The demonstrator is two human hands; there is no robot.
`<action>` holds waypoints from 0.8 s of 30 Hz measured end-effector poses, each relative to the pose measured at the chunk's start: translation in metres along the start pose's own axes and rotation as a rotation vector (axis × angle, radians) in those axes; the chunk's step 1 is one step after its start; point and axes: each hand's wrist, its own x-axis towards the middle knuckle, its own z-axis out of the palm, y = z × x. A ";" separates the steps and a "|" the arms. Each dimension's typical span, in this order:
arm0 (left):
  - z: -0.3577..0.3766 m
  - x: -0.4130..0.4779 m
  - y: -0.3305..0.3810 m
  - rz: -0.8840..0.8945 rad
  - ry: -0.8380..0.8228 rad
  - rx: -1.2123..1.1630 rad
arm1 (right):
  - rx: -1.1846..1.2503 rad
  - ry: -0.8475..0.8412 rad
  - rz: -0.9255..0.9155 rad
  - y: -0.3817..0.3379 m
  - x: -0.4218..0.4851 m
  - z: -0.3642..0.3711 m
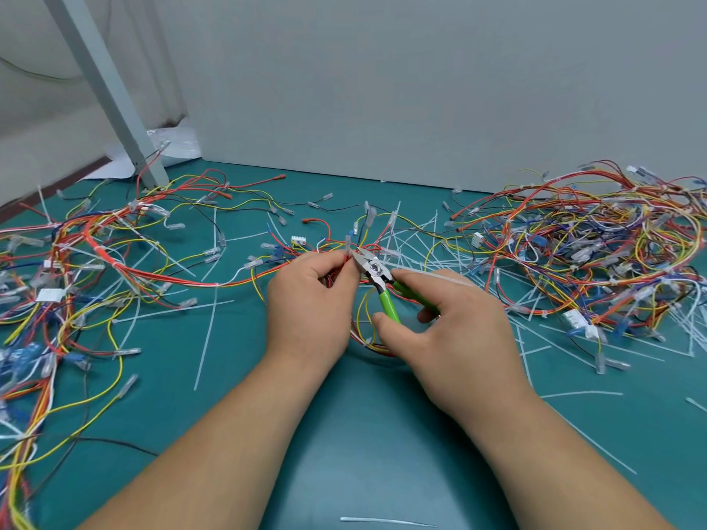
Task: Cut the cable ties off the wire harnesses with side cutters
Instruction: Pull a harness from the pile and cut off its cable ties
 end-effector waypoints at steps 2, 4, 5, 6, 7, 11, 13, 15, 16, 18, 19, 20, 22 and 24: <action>0.000 0.000 -0.001 -0.003 -0.005 -0.008 | 0.006 0.003 -0.007 0.000 0.000 -0.001; 0.001 0.001 0.000 -0.025 -0.010 -0.037 | 0.011 0.007 -0.012 0.000 0.001 -0.001; 0.001 0.001 0.001 -0.037 -0.010 -0.056 | 0.013 0.010 -0.013 0.001 0.001 -0.001; 0.001 0.000 0.002 -0.043 -0.006 -0.070 | 0.013 0.011 -0.016 0.001 0.002 -0.002; 0.001 0.000 0.003 -0.038 -0.003 -0.077 | 0.009 0.011 -0.019 0.002 0.002 -0.001; 0.001 -0.001 0.007 -0.034 -0.014 -0.112 | -0.006 0.008 -0.026 0.002 0.004 -0.002; 0.001 -0.001 0.008 -0.053 -0.018 -0.129 | -0.012 0.010 -0.044 0.001 0.004 -0.002; 0.001 -0.001 0.008 -0.059 -0.020 -0.129 | -0.016 0.017 -0.056 0.001 0.004 -0.003; 0.001 0.000 0.008 -0.058 -0.025 -0.125 | -0.013 0.026 -0.060 0.001 0.003 -0.003; 0.001 0.000 0.009 -0.051 -0.040 -0.116 | 0.003 0.043 -0.055 0.002 0.002 -0.002; 0.001 0.000 0.009 -0.049 -0.044 -0.114 | 0.006 0.045 -0.052 0.002 0.002 -0.002; 0.001 0.000 0.008 -0.049 -0.044 -0.113 | 0.005 0.044 -0.049 0.002 0.003 -0.002; 0.000 0.000 0.008 -0.054 -0.040 -0.109 | 0.003 0.040 -0.047 0.003 0.003 -0.002; 0.001 -0.001 0.008 -0.059 -0.038 -0.115 | -0.015 0.039 -0.055 0.003 0.003 -0.002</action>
